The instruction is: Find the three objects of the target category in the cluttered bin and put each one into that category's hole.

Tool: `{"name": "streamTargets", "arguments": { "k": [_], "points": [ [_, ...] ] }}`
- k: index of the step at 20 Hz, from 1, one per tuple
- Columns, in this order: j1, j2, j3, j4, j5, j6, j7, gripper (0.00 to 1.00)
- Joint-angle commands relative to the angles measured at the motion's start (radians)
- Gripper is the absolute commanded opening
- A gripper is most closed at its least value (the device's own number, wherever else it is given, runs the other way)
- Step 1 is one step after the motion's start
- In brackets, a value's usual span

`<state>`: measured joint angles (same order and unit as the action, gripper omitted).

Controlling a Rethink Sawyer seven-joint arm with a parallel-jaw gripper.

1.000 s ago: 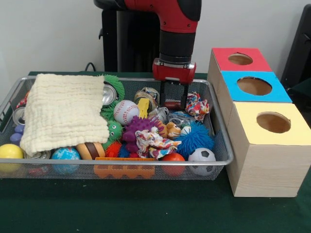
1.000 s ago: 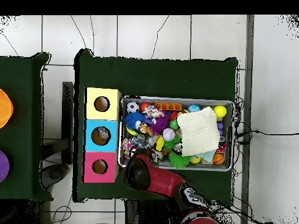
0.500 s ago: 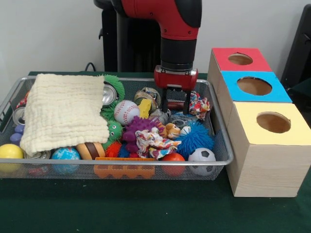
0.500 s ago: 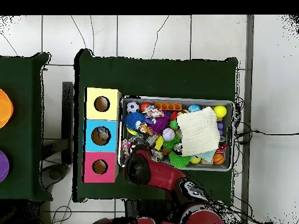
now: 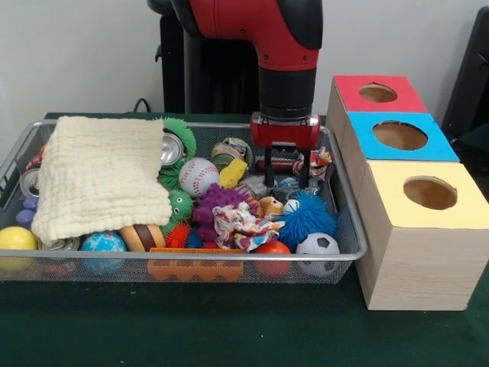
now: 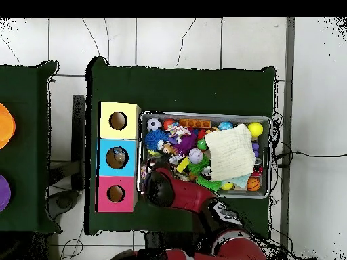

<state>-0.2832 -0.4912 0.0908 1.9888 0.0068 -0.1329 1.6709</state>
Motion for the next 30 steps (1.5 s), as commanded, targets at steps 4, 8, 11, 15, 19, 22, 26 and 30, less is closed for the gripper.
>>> {"name": "streamTargets", "arguments": {
  "k": [4,8,11,15,19,22,26,30],
  "points": [
    [-0.068,0.058,0.123,-0.162,-0.054,0.088,0.073,1.00],
    [-0.089,0.048,0.146,-0.156,-0.066,0.106,0.075,1.00],
    [-0.094,0.052,0.154,-0.155,-0.072,0.099,0.082,1.00],
    [-0.091,0.059,0.151,-0.158,-0.082,0.082,0.086,1.00],
    [-0.105,0.053,0.172,-0.147,-0.089,0.089,0.091,1.00],
    [-0.124,0.061,0.201,-0.137,-0.099,0.076,0.100,1.00],
    [-0.137,0.104,0.221,-0.153,-0.122,0.032,0.103,1.00],
    [-0.145,0.140,0.226,-0.172,-0.147,-0.007,0.107,1.00]
  ]
}}
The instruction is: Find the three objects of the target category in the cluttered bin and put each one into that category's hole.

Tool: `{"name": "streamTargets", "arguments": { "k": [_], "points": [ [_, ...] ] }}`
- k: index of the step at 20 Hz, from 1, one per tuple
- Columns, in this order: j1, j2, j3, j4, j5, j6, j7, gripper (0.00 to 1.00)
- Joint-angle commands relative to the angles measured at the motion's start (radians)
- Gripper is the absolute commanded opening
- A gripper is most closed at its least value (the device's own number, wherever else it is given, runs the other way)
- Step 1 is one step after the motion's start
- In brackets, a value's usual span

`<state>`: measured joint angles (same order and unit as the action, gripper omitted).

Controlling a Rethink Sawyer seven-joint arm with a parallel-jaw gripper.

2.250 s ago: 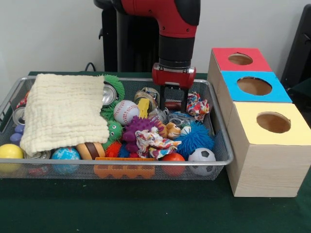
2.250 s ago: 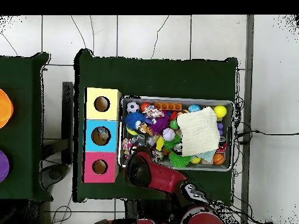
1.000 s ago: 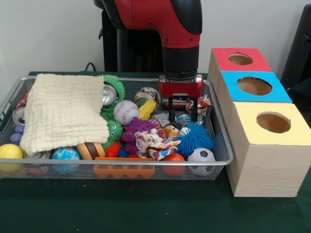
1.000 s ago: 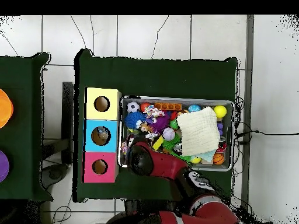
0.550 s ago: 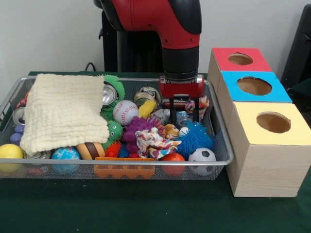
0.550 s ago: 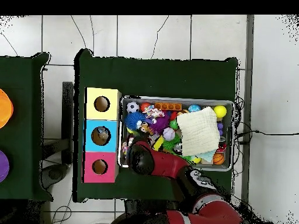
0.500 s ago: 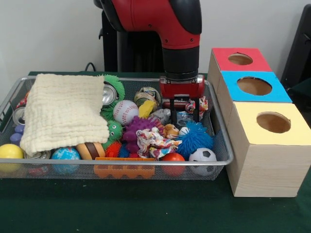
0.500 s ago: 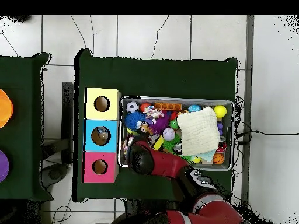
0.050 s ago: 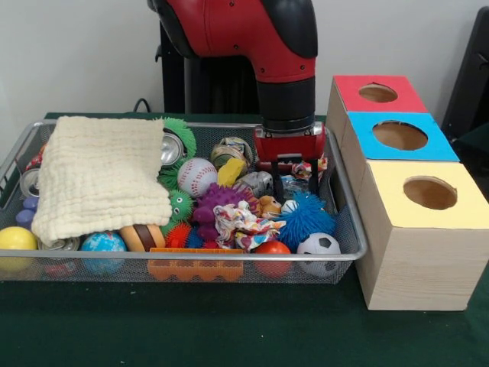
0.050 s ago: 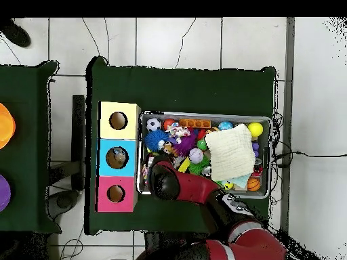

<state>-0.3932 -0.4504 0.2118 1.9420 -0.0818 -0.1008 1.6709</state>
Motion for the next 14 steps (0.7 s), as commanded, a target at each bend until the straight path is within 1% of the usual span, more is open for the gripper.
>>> {"name": "streamTargets", "arguments": {
  "k": [1,6,11,12,14],
  "points": [
    [-0.037,0.108,0.105,-0.131,-0.065,-0.046,0.107,1.00],
    [-0.038,0.137,0.100,-0.156,-0.088,-0.066,0.109,1.00],
    [-0.035,0.133,0.095,-0.166,-0.092,-0.030,0.101,1.00],
    [-0.028,0.130,0.089,-0.169,-0.096,-0.022,0.103,0.00],
    [-0.033,0.130,0.093,-0.170,-0.093,0.000,0.098,0.00]
  ]
}}
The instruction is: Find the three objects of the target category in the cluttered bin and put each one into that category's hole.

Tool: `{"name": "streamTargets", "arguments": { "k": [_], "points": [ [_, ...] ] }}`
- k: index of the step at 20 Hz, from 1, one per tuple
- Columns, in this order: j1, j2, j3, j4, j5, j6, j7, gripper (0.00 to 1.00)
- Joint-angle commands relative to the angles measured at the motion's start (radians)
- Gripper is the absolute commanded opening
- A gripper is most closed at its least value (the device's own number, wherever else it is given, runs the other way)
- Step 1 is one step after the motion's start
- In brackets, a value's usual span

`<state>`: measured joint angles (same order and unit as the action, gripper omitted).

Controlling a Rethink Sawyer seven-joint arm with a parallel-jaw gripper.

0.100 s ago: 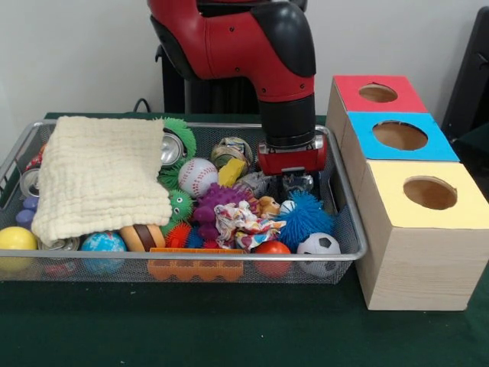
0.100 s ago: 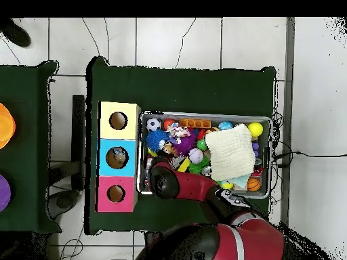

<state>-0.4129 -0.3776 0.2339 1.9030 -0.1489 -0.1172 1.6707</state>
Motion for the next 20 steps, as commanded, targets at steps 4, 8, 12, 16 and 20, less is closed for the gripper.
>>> {"name": "streamTargets", "arguments": {
  "k": [4,8,12,16,20],
  "points": [
    [-0.030,0.062,0.087,-0.133,-0.032,0.051,0.087,0.00],
    [-0.037,0.064,0.093,-0.132,-0.036,0.059,0.083,0.00],
    [-0.025,0.056,0.079,-0.131,-0.031,0.061,0.087,0.00],
    [-0.029,0.053,0.083,-0.128,-0.030,0.073,0.083,0.00],
    [-0.009,0.002,0.062,-0.086,-0.007,0.110,0.098,0.00]
  ]
}}
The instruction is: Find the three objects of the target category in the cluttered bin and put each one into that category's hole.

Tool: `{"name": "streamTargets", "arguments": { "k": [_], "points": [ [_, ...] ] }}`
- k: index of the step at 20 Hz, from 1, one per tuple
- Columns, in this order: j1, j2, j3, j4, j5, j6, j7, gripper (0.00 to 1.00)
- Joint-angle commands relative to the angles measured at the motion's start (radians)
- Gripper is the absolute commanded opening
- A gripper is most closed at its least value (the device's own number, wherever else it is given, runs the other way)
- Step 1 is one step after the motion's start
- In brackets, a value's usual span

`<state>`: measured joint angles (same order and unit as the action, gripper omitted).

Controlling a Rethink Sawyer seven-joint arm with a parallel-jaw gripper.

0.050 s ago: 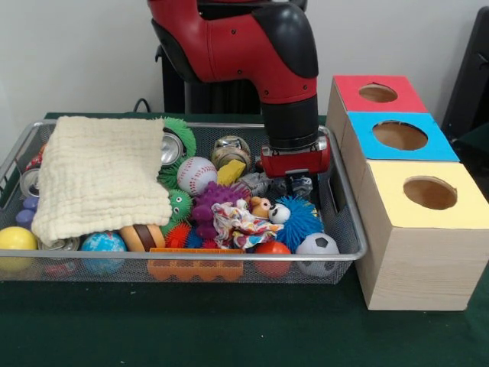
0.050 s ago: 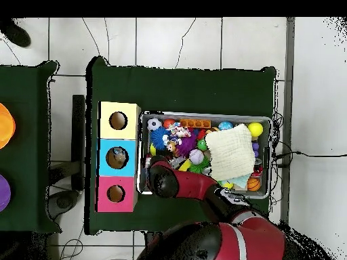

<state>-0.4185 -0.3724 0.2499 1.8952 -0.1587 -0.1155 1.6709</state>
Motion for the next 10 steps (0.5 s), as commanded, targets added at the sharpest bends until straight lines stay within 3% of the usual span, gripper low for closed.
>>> {"name": "streamTargets", "arguments": {
  "k": [1,5,10],
  "points": [
    [0.008,-0.026,0.033,-0.061,0.010,0.117,0.104,0.00],
    [0.042,-0.104,-0.007,0.002,0.034,0.165,0.129,0.00],
    [0.033,-0.146,-0.008,0.045,0.025,0.199,0.135,0.00]
  ]
}}
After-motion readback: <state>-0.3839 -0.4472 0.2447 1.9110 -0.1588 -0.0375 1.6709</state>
